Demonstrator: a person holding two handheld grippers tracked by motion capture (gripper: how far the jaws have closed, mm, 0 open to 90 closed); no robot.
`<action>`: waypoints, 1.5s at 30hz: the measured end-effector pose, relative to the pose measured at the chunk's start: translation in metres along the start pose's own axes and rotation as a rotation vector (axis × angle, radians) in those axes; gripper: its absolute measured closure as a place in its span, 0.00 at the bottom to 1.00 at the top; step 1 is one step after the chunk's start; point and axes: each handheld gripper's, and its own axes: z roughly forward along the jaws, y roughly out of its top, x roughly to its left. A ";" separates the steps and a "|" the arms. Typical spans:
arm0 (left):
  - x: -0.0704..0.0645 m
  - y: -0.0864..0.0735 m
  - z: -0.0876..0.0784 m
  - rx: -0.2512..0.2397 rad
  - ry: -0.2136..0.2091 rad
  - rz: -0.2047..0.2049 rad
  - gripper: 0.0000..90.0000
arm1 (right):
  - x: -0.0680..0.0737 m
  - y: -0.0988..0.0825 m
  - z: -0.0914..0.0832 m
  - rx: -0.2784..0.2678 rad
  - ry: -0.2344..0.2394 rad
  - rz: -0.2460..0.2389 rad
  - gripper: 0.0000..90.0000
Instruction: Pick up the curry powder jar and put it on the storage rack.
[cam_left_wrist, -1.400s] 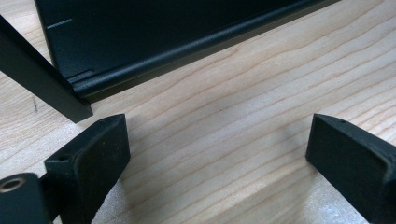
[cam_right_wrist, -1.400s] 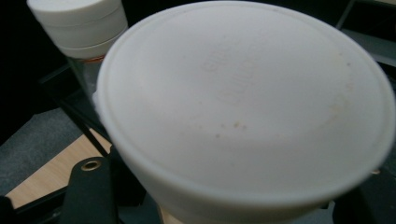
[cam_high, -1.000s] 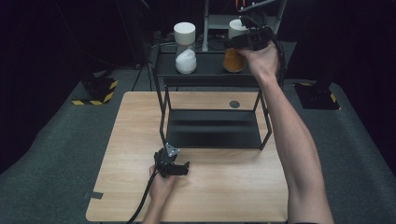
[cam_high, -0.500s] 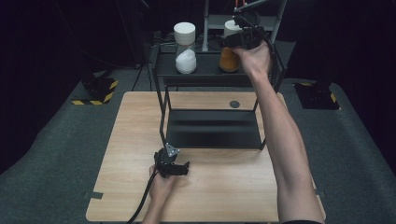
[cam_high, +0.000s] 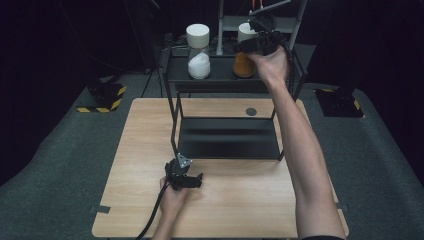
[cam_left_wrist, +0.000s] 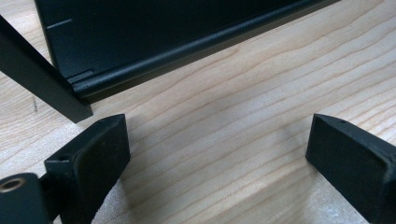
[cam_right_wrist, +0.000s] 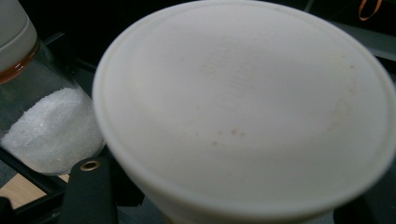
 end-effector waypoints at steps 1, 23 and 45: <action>0.000 0.000 0.000 0.000 0.000 0.000 0.07 | -0.001 0.000 0.000 0.001 0.002 0.001 0.37; 0.000 0.000 0.000 0.002 -0.001 0.000 0.07 | -0.028 -0.021 -0.011 -0.049 0.110 0.031 0.01; 0.000 0.000 0.000 0.003 -0.001 -0.002 0.07 | -0.037 -0.049 -0.042 -0.034 0.168 -0.073 0.04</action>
